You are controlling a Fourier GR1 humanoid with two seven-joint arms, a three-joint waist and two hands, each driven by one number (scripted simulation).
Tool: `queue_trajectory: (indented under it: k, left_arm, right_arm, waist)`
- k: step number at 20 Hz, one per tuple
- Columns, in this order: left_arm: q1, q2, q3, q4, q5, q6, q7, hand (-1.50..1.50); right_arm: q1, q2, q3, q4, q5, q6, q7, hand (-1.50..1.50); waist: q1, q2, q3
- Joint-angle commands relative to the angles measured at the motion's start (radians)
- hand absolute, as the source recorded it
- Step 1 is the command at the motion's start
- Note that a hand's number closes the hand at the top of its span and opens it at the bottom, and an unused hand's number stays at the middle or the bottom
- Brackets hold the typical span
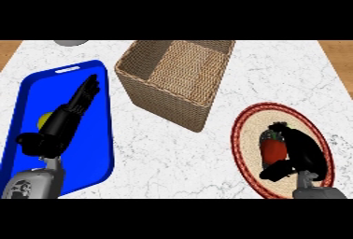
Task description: Pick the bell pepper from the placemat and place it in the basket
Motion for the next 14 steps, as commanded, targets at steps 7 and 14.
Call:
queue_trajectory:
  k: [7, 14]
  left_arm:
    - [-0.025, 0.011, 0.022, 0.031, 0.001, -0.011, 0.001, 0.0]
    - [-0.05, -0.008, -0.029, 0.024, 0.008, -0.047, -0.004, 0.0]
  right_arm:
    - [0.004, 0.008, 0.113, 0.07, 0.107, -0.003, -0.027, 1.5]
    - [-0.235, 0.176, 0.458, 0.07, 0.153, 0.012, 0.258, 1.5]
  waist:
    - [0.001, 0.008, 0.009]
    - [0.113, 0.022, 0.007]
